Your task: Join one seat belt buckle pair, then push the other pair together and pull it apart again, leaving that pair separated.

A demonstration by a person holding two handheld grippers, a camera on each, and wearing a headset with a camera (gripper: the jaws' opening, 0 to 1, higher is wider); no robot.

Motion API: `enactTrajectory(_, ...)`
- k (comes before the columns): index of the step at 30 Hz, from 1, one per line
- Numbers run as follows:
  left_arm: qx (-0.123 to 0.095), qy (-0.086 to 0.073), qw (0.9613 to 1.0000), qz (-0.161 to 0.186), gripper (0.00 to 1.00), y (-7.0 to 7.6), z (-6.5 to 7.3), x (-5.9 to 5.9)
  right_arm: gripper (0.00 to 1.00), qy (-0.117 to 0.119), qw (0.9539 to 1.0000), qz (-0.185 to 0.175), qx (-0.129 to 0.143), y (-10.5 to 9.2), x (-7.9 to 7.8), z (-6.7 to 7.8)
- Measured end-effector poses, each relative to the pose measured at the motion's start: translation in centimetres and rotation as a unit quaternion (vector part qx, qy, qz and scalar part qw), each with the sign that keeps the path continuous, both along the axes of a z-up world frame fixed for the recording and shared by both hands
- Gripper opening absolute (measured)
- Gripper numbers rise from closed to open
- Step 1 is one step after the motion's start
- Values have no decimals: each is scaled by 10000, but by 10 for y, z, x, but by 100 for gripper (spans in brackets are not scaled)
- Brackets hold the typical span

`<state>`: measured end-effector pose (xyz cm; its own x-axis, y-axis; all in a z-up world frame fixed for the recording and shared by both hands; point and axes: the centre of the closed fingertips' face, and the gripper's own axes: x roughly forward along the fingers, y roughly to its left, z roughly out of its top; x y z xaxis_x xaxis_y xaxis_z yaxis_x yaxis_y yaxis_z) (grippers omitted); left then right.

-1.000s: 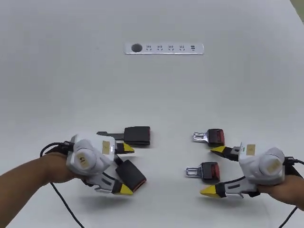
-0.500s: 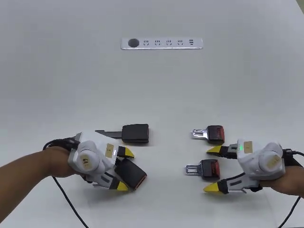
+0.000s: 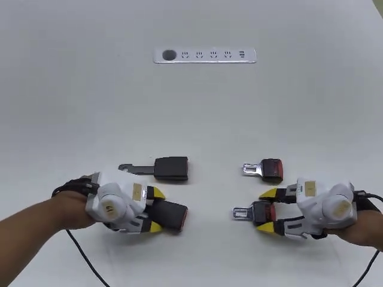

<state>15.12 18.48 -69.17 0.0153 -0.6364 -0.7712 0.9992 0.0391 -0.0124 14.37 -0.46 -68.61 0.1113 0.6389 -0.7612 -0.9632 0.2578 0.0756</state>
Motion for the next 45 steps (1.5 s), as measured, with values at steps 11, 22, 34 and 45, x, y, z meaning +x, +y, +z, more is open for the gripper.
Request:
enactTrajectory(11, -134, -9, 9973, 722, 34, -2, 0, 3, 35, 68, 9998, -156, -34, 3, 4, 1)
enactTrajectory(22, -88, 18, 9964, 841, 34, -4, 1, 2, 35, 34, 9997, -248, -28, 16, 9, 0)
enactTrajectory(34, -19, 48, 9969, 781, 34, -3, -2, 2, 35, -7, 10000, -19, 58, 47, 10, 1)
enactTrajectory(45, 12, 47, 9970, 771, 34, -4, -1, 3, 35, -10, 9996, 133, 254, 80, 9, -3)
